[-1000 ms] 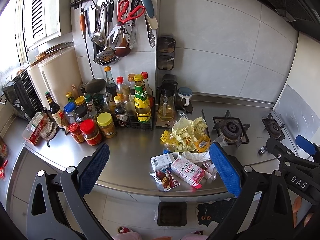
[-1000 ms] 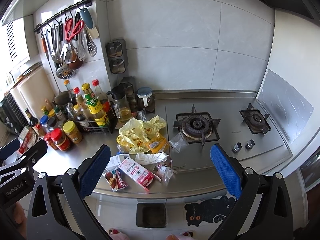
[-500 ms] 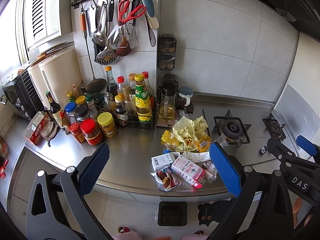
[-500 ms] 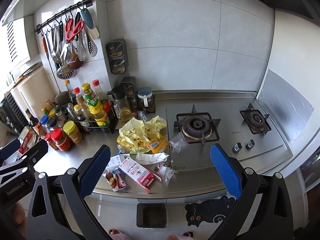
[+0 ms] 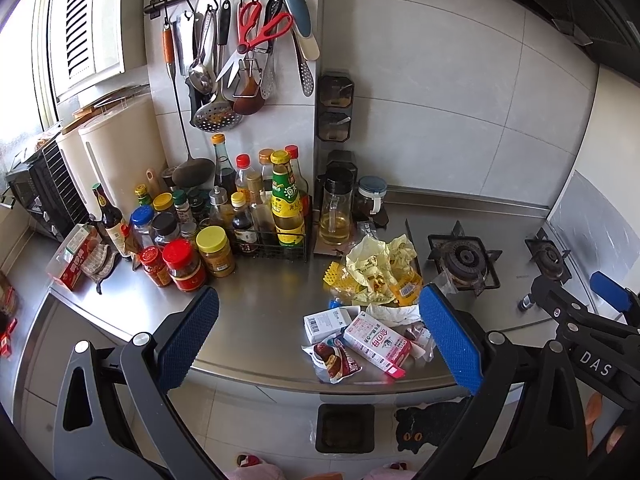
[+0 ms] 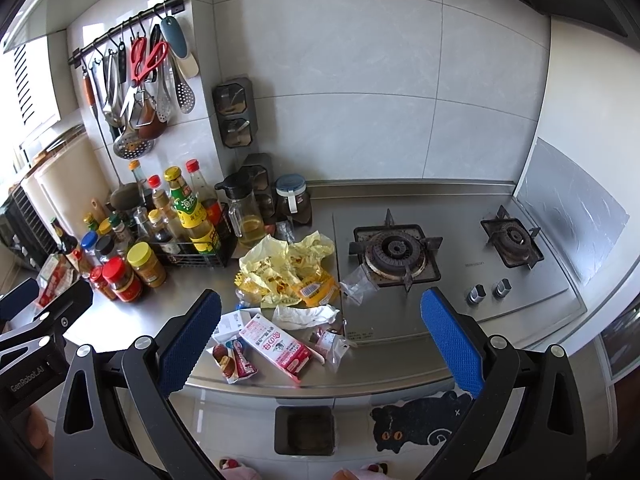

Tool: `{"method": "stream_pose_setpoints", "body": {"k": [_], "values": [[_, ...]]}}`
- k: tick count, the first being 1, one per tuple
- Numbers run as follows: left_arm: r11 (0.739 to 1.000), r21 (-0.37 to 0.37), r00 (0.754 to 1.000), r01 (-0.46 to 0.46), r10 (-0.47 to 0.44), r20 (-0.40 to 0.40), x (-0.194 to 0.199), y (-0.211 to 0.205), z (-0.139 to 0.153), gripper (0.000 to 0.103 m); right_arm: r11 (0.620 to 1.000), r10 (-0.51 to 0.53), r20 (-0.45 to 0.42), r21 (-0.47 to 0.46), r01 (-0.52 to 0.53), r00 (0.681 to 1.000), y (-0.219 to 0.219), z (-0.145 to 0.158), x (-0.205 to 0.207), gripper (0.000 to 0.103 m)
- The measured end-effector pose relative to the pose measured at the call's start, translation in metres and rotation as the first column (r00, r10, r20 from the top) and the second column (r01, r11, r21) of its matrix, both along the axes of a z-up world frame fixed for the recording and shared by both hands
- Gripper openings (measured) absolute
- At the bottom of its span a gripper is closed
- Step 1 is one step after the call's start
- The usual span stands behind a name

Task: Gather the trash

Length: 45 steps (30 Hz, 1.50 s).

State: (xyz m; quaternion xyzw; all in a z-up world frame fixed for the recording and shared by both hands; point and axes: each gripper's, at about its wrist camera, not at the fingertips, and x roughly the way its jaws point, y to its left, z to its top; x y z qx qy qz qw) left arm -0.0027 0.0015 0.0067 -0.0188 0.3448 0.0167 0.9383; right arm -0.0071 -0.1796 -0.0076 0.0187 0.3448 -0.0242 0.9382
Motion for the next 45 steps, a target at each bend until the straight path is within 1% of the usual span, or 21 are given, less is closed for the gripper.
{"method": "stream_pose_setpoints", "body": {"k": [12, 17, 19, 21, 23, 25, 26, 27, 28, 30, 34, 36, 39, 42, 44, 45], "values": [[1.0, 0.0, 1.0, -0.004, 0.004, -0.002, 0.0, 0.005, -0.001, 0.095, 1.0, 0.003, -0.001, 0.0, -0.003, 1.0, 0.003, 0.0, 0.002, 0.1], [1.0, 0.0, 1.0, 0.006, -0.006, 0.003, 0.005, 0.005, -0.006, 0.095, 1.0, 0.021, 0.019, 0.013, -0.021, 1.0, 0.002, -0.003, 0.006, 0.1], [1.0, -0.004, 1.0, 0.023, -0.023, 0.014, 0.006, 0.006, -0.01, 0.095, 0.999, 0.014, 0.054, -0.031, -0.012, 0.998, 0.004, -0.005, 0.006, 0.1], [0.999, 0.012, 0.999, 0.037, -0.037, 0.035, 0.006, 0.007, -0.016, 0.095, 0.997, 0.021, 0.074, -0.072, -0.016, 0.997, 0.003, -0.009, 0.007, 0.1], [0.999, 0.029, 0.997, 0.04, -0.042, 0.062, 0.01, 0.007, -0.025, 0.095, 0.998, 0.036, 0.063, -0.053, -0.032, 0.997, -0.001, -0.017, 0.012, 0.1], [0.999, 0.028, 0.997, 0.036, -0.038, 0.074, 0.013, 0.011, -0.035, 0.095, 0.998, 0.057, 0.057, 0.016, -0.058, 0.997, -0.01, -0.026, 0.017, 0.1], [0.999, 0.027, 0.996, 0.03, -0.033, 0.088, 0.015, 0.013, -0.04, 0.095, 0.997, 0.069, 0.056, 0.035, -0.071, 0.996, -0.013, -0.032, 0.02, 0.1], [0.999, 0.029, 0.995, 0.031, -0.034, 0.094, 0.019, 0.015, -0.044, 0.095, 0.996, 0.076, 0.051, 0.033, -0.078, 0.996, -0.015, -0.038, 0.024, 0.1], [0.999, 0.038, 0.996, 0.028, -0.031, 0.083, 0.023, 0.016, -0.051, 0.095, 0.996, 0.079, 0.043, 0.027, -0.081, 0.996, -0.016, -0.044, 0.027, 0.1], [0.999, 0.046, 1.0, 0.012, -0.013, 0.027, 0.034, 0.019, -0.068, 0.095, 0.995, 0.09, 0.006, 0.038, -0.09, 0.996, -0.022, -0.061, 0.038, 0.1], [1.0, 0.002, 0.997, 0.001, -0.001, -0.074, 0.051, 0.029, -0.106, 0.095, 0.992, 0.105, -0.064, 0.07, -0.1, 0.992, -0.034, -0.097, 0.055, 0.1], [1.0, -0.005, 0.992, 0.006, -0.007, -0.127, 0.059, 0.031, -0.127, 0.095, 0.991, 0.127, -0.081, 0.059, -0.123, 0.989, -0.036, -0.115, 0.061, 0.1], [1.0, 0.003, 0.982, 0.0, 0.001, -0.188, 0.065, 0.031, -0.158, 0.095, 0.984, 0.174, -0.082, 0.058, -0.17, 0.981, -0.036, -0.14, 0.066, 0.1], [1.0, 0.003, 0.971, 0.02, -0.019, -0.237, 0.07, 0.028, -0.185, 0.095, 0.976, 0.211, -0.138, 0.087, -0.2, 0.968, -0.036, -0.165, 0.075, 0.1], [0.999, 0.004, 0.963, 0.038, -0.035, -0.268, 0.075, 0.025, -0.202, 0.095, 0.973, 0.23, -0.167, 0.034, -0.228, 0.959, -0.029, -0.178, 0.078, 0.1], [0.999, -0.006, 0.956, 0.046, -0.046, -0.291, 0.076, 0.023, -0.21, 0.095, 0.97, 0.242, -0.164, 0.012, -0.243, 0.956, -0.025, -0.183, 0.078, 0.1]]}}
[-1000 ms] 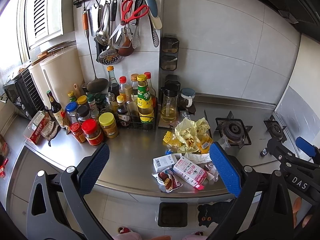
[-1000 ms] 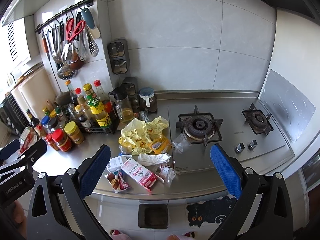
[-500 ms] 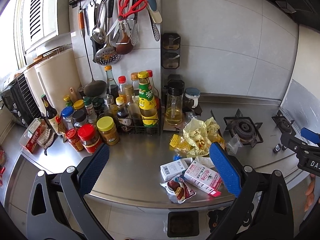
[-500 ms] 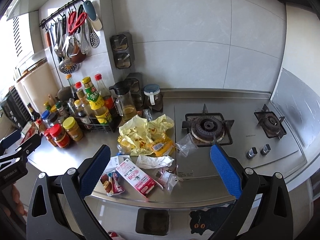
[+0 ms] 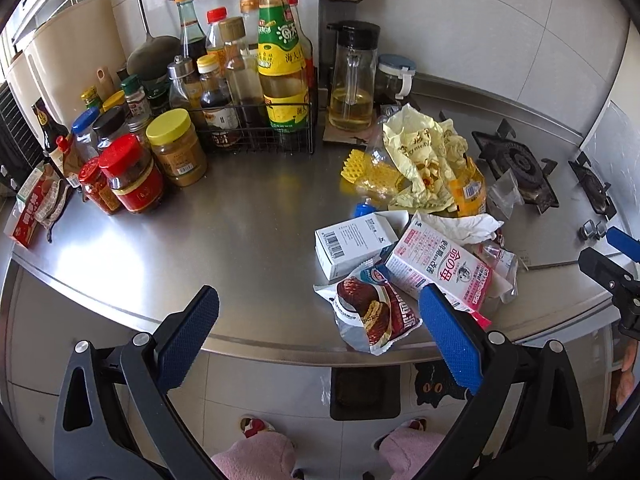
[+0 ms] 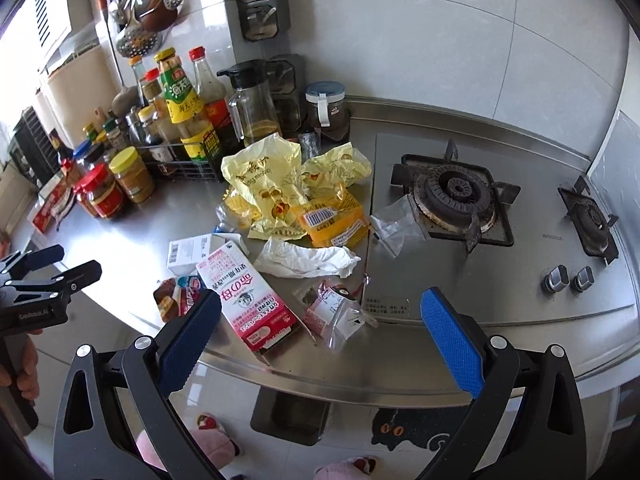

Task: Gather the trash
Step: 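Grasp the silver snack wrapper with the left tool while the right tool grasps the pink milk carton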

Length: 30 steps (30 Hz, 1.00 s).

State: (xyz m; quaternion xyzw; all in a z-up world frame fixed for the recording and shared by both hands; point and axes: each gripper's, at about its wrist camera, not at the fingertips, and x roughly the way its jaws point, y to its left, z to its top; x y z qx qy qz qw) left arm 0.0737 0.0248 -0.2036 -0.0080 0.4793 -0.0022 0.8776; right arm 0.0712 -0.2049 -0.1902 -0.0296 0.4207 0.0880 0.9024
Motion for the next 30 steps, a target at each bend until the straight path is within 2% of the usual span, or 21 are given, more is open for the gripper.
{"method": "stream_pose_setpoints", "body": {"k": [4, 6, 8, 9, 11, 12, 15, 18, 21, 25, 30], "values": [[1.0, -0.027, 0.998, -0.012, 0.01, -0.07, 0.008, -0.004, -0.03, 0.094, 0.995, 0.101, -0.008, -0.025, -0.101, 0.995, 0.013, -0.016, -0.002, 0.1], [0.999, -0.042, 0.996, -0.011, 0.007, -0.094, 0.011, -0.007, -0.042, 0.088, 0.991, 0.131, -0.039, -0.035, -0.132, 0.991, 0.018, -0.026, -0.002, 0.1], [0.998, -0.065, 0.992, -0.013, 0.005, -0.125, 0.015, -0.009, -0.054, 0.078, 0.988, 0.146, -0.072, -0.032, -0.149, 0.987, 0.021, -0.038, 0.002, 0.1], [0.997, -0.074, 0.991, -0.015, 0.004, -0.137, 0.016, -0.009, -0.059, 0.076, 0.987, 0.153, -0.082, -0.035, -0.157, 0.985, 0.021, -0.044, 0.003, 0.099], [0.996, -0.085, 0.988, -0.014, 0.001, -0.154, 0.02, -0.01, -0.067, 0.072, 0.985, 0.17, -0.094, -0.017, -0.173, 0.981, 0.023, -0.053, 0.005, 0.092], [0.996, -0.092, 0.987, -0.016, 0.001, -0.162, 0.022, -0.01, -0.071, 0.072, 0.984, 0.179, -0.102, -0.002, -0.181, 0.978, 0.023, -0.057, 0.007, 0.088], [0.992, -0.127, 0.983, -0.02, -0.004, -0.181, 0.027, -0.01, -0.079, 0.072, 0.979, 0.204, -0.103, -0.004, -0.206, 0.973, 0.028, -0.067, 0.012, 0.087], [0.99, -0.139, 0.979, -0.022, -0.006, -0.203, 0.034, -0.012, -0.085, 0.067, 0.971, 0.238, -0.107, 0.018, -0.238, 0.965, 0.034, -0.072, 0.016, 0.087], [0.991, -0.13, 0.973, -0.023, -0.007, -0.23, 0.039, -0.013, -0.095, 0.057, 0.96, 0.281, -0.124, 0.039, -0.279, 0.952, 0.039, -0.078, 0.02, 0.087], [0.99, -0.137, 0.969, -0.031, -0.004, -0.246, 0.045, -0.012, -0.103, 0.055, 0.95, 0.307, -0.124, -0.016, -0.312, 0.943, 0.045, -0.084, 0.023, 0.087], [0.988, -0.149, 0.964, -0.041, 0.0, -0.266, 0.049, -0.009, -0.109, 0.053, 0.939, 0.337, -0.145, -0.019, -0.344, 0.93, 0.05, -0.096, 0.031, 0.088]]}}
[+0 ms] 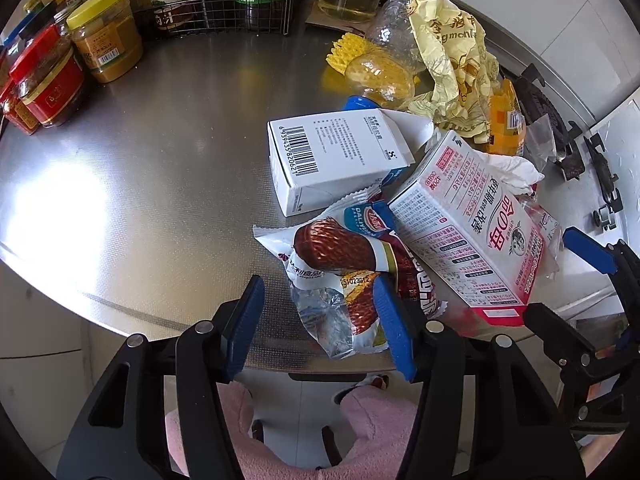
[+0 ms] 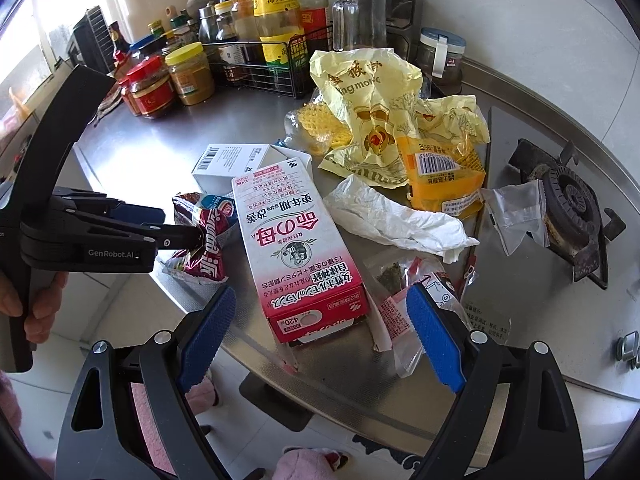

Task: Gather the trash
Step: 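Grasp the silver snack wrapper with the left tool while the right tool grasps the pink milk carton, then carry wrapper and carton over the floor bin and open both tools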

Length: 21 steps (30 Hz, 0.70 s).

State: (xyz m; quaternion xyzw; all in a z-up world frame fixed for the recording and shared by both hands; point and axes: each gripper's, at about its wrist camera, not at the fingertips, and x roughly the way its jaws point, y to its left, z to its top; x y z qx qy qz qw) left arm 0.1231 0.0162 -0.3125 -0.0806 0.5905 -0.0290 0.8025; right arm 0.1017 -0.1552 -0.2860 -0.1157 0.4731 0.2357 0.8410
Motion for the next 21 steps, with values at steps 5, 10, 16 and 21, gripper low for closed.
{"method": "stream_pose_setpoints", "body": {"k": [5, 10, 16, 21], "values": [[0.999, -0.04, 1.0, 0.01, -0.01, 0.011, 0.001, -0.003, 0.006, 0.06, 0.999, 0.029, -0.02, -0.031, -0.03, 0.999, 0.012, -0.016, 0.006, 0.087], [0.999, -0.03, 0.999, 0.042, -0.042, 0.009, 0.003, -0.012, 0.003, 0.054, 0.998, 0.038, -0.046, -0.04, -0.039, 0.998, 0.02, -0.026, 0.011, 0.066], [0.998, -0.045, 0.999, 0.034, -0.034, -0.006, 0.006, -0.006, -0.005, 0.001, 0.998, 0.033, -0.037, -0.049, -0.034, 0.999, 0.021, -0.026, 0.01, 0.064], [0.999, -0.044, 0.999, 0.029, -0.029, 0.016, 0.0, 0.004, 0.003, 0.0, 0.999, 0.008, -0.019, -0.038, -0.008, 1.0, 0.018, -0.02, 0.008, 0.063]]}}
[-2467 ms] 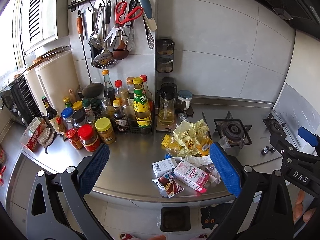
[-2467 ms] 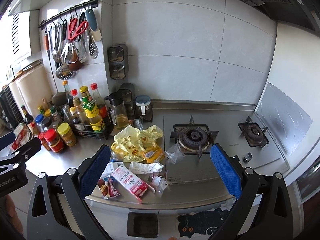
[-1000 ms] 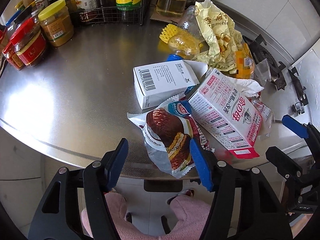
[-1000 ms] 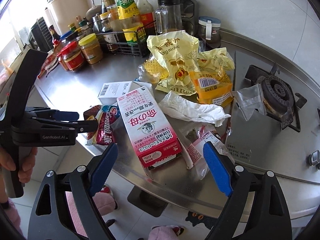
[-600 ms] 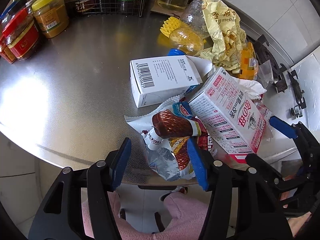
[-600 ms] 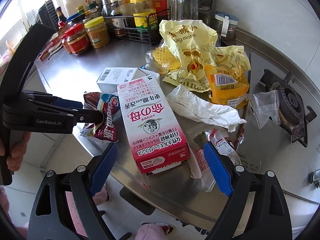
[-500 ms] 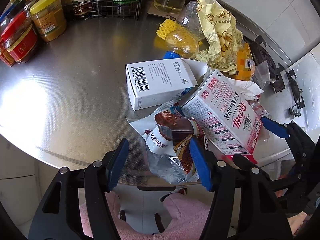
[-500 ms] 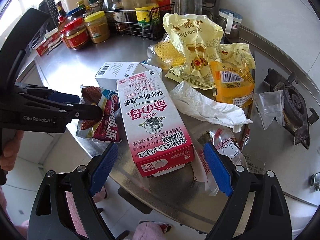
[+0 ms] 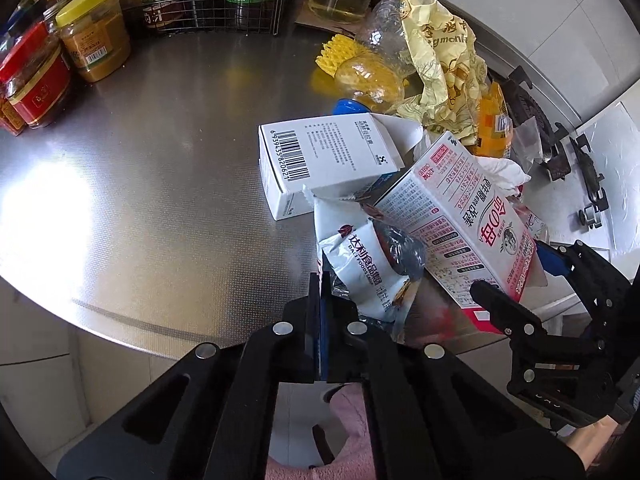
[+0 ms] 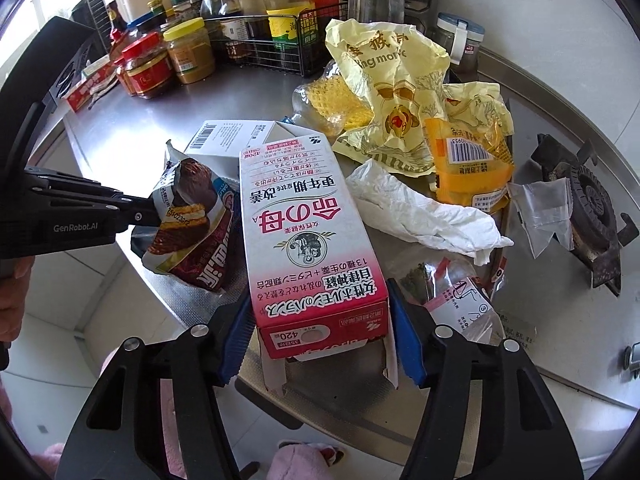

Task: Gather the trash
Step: 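Carry wrapper and carton over the floor bin and open both tools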

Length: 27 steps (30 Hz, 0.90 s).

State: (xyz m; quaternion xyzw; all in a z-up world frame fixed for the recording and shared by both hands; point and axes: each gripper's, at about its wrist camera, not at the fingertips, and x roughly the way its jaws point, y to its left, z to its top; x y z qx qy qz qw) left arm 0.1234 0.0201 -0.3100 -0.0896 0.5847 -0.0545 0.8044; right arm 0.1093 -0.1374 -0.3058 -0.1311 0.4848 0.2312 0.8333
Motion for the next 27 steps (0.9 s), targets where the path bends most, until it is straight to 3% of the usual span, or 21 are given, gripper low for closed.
{"method": "stream_pose_setpoints", "body": {"k": [8, 16, 22, 27], "values": [[1.0, 0.026, 0.996, 0.005, -0.008, 0.092, -0.028, -0.001, 0.042, 0.0, 0.999, -0.042, 0.066, 0.01, 0.042, 0.997, -0.003, 0.037, -0.023, 0.063], [0.998, 0.061, 0.98, 0.029, -0.04, 0.196, -0.086, -0.01, 0.087, 0.0, 0.995, -0.102, 0.17, 0.007, 0.102, 0.98, -0.01, 0.081, -0.08, 0.063], [0.996, 0.065, 0.964, 0.065, -0.079, 0.253, -0.141, -0.017, 0.088, 0.0, 0.991, -0.133, 0.21, 0.035, 0.129, 0.968, -0.02, 0.087, -0.138, 0.063], [0.992, 0.089, 0.941, 0.087, -0.111, 0.321, -0.184, -0.025, 0.072, 0.0, 0.983, -0.17, 0.233, 0.102, 0.15, 0.958, -0.035, 0.069, -0.187, 0.063]]}}
